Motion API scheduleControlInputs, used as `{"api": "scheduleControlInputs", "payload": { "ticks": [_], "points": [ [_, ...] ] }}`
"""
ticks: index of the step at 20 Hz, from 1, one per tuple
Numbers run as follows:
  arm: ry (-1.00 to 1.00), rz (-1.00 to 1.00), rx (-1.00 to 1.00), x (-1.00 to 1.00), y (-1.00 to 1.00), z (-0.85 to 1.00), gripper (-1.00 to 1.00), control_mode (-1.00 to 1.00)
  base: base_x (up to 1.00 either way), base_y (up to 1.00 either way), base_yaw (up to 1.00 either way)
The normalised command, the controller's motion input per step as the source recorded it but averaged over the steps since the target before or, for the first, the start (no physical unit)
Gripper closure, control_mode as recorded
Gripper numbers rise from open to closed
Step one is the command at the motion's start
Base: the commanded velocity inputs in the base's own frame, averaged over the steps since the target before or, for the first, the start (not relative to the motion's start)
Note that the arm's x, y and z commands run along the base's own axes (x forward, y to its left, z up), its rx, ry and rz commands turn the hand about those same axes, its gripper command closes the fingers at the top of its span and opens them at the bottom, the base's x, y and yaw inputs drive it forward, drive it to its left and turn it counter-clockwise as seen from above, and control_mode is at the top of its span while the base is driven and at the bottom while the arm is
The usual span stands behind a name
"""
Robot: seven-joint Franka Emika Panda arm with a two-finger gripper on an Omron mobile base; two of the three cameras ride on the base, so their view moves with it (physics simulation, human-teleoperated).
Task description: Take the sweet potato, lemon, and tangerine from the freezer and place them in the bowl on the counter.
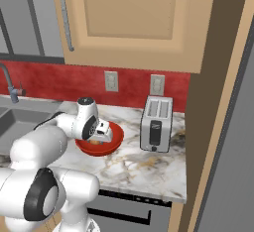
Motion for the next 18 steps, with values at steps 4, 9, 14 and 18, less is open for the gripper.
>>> {"api": "scheduleControlInputs", "payload": {
  "ticks": [4, 9, 14, 18],
  "points": [
    [0.02, 0.00, 0.00, 0.44, 0.00, -0.22, 1.00, -1.00, 0.00, 0.00, 0.00],
    [0.02, 0.00, 0.00, 0.22, 0.00, -0.35, 1.00, -1.00, 0.00, 0.00, 0.00],
    [0.00, 0.00, 0.00, 0.04, 0.00, -0.31, -1.00, -1.00, 0.00, 0.00, 0.00],
    [0.02, 0.00, 0.00, 0.00, 0.00, 0.00, -1.00, -1.00, 0.00, 0.00, 0.00]
  ]
}}
